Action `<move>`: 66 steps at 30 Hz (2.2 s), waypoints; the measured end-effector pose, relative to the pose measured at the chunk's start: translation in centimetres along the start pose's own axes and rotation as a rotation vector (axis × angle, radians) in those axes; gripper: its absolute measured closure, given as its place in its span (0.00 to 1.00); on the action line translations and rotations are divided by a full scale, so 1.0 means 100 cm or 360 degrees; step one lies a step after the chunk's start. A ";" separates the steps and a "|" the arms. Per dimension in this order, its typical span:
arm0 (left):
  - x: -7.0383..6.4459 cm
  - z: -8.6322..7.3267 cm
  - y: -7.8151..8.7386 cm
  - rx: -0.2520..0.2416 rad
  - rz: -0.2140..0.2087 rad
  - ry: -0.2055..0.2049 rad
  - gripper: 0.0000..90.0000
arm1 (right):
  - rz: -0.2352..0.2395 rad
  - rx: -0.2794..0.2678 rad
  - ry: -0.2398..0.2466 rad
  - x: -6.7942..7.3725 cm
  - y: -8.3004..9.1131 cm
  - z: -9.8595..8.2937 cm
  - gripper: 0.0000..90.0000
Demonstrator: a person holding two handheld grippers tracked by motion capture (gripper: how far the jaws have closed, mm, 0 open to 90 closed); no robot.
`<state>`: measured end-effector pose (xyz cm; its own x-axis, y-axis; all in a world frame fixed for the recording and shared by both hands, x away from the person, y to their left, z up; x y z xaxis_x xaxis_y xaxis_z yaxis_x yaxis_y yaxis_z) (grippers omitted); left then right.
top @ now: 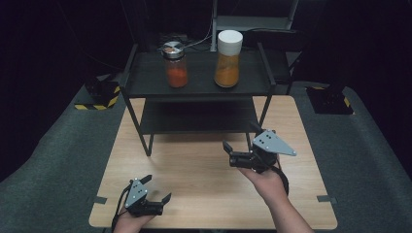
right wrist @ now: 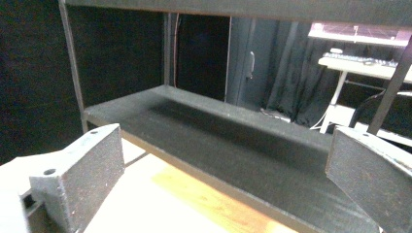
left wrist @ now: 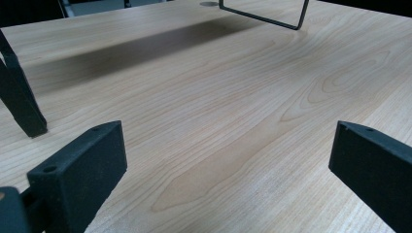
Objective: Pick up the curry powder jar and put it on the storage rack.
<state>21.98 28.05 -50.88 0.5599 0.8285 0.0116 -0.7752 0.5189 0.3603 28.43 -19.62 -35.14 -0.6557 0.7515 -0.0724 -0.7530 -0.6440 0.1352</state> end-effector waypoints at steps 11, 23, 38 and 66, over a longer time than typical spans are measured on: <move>0.000 0.000 0.000 -0.0002 -0.0006 0.0004 0.00 | 0.0006 0.0087 -0.0013 0.001 0.002 -0.028 0.00; 0.001 0.000 0.000 -0.0003 -0.0006 0.0003 0.01 | -0.0006 0.0180 -0.0036 0.001 0.007 -0.059 0.00; 0.001 -0.001 0.001 -0.0006 -0.0012 0.0007 0.01 | -0.0031 0.0310 -0.0079 -0.003 0.013 -0.104 0.00; -0.001 -0.001 0.001 -0.0014 -0.0025 -0.0038 0.01 | -0.0100 0.0436 -0.0040 -0.009 0.028 -0.156 0.01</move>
<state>21.83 28.05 -50.95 0.5789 0.8149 0.0284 -0.7688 0.5338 0.3522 26.07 -24.37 -50.07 -0.6041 0.7943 -0.0649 -0.7469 -0.5360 0.3935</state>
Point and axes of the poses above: each handheld gripper's, and its own axes: y roughly backward along the jaws, z roughly out of its top, x roughly to its left, the point moved 5 cm from there along -y, roughly forward along the jaws, and after that the axes turned 3 degrees about z, right-handed, at the moved point
